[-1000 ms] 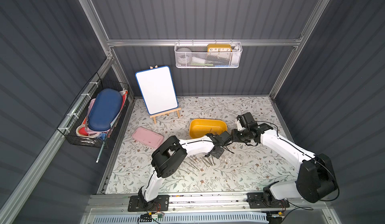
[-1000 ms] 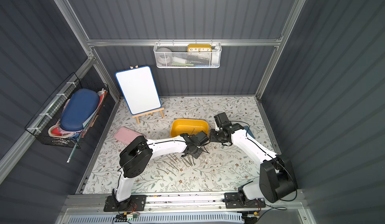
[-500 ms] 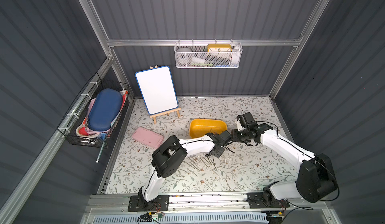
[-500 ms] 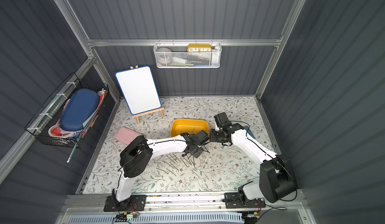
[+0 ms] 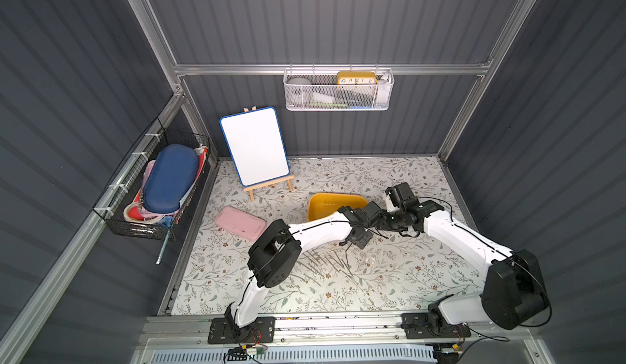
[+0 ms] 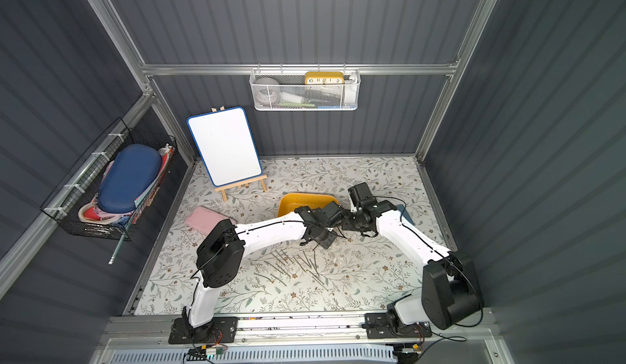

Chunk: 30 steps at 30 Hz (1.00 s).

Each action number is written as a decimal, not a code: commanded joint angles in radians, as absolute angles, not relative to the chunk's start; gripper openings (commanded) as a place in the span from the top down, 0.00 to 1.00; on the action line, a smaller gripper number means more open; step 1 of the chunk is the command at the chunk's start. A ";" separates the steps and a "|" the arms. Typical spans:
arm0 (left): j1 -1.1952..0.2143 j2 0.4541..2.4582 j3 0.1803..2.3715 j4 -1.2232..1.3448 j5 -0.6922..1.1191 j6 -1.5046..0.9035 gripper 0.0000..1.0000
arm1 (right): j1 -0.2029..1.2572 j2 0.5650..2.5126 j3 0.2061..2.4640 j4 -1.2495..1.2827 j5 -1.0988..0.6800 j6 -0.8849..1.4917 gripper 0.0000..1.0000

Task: Put the nails on the desktop into the storage box
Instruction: Pick up the nail from the center of the board, then place the nail in the storage box.

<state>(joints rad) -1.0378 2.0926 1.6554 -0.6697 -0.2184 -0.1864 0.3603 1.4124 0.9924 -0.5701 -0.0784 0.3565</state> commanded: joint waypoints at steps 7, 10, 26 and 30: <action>-1.005 1.969 1.820 -0.778 -0.068 -0.237 1.00 | 0.350 1.413 0.966 -0.568 -0.053 0.347 0.54; -0.938 1.975 1.890 -0.779 -0.061 -0.270 1.00 | 0.343 1.405 0.962 -0.569 -0.054 0.349 0.54; -0.710 2.135 1.818 -0.619 -0.096 -0.456 1.00 | 0.337 1.383 0.920 -0.570 -0.070 0.347 0.54; -0.710 2.118 1.749 -0.583 -0.097 -0.494 1.00 | 0.337 1.392 0.914 -0.563 -0.075 0.345 0.54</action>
